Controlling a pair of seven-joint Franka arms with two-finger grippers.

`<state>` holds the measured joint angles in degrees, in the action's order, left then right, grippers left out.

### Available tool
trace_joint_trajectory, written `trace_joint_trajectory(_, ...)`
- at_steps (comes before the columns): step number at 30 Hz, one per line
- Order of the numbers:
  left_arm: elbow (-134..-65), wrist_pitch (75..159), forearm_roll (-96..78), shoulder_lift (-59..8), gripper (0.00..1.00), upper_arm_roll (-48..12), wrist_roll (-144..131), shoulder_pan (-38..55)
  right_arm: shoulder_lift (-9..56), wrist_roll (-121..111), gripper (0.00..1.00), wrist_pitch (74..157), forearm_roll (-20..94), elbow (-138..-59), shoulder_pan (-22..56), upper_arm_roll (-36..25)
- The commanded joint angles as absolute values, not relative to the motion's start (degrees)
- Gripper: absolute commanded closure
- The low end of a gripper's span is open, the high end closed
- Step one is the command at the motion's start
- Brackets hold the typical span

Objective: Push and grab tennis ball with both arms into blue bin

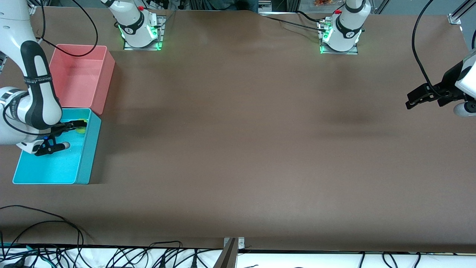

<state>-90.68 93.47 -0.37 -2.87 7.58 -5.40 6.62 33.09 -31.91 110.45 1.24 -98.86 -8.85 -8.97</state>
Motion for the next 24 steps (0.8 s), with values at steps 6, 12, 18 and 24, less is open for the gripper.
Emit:
trace_joint_trajectory(6, -91.3, 94.1, 1.0, -2.2, 0.00, 7.6, -4.4, 6.7, 30.8, -31.1, 0.00, 92.9, 1.8, -86.1, -8.3, -8.4)
trace_joint_trajectory(12, -91.3, 94.1, 1.0, -2.2, 0.00, 7.6, -4.4, 6.6, 30.3, -29.0, 0.00, 82.9, 1.0, -77.4, -7.3, -8.4)
trace_joint_trajectory(18, -91.3, 94.1, 1.0, -2.2, 0.00, 7.6, -4.4, 6.6, 28.0, -24.9, 0.00, 78.5, -0.1, -73.5, -4.8, -8.5)
trace_joint_trajectory(24, -91.3, 94.1, 1.0, -2.1, 0.00, 7.6, -4.4, 6.6, 20.4, -14.6, 0.00, 77.6, -0.7, -73.6, 0.6, -8.4)
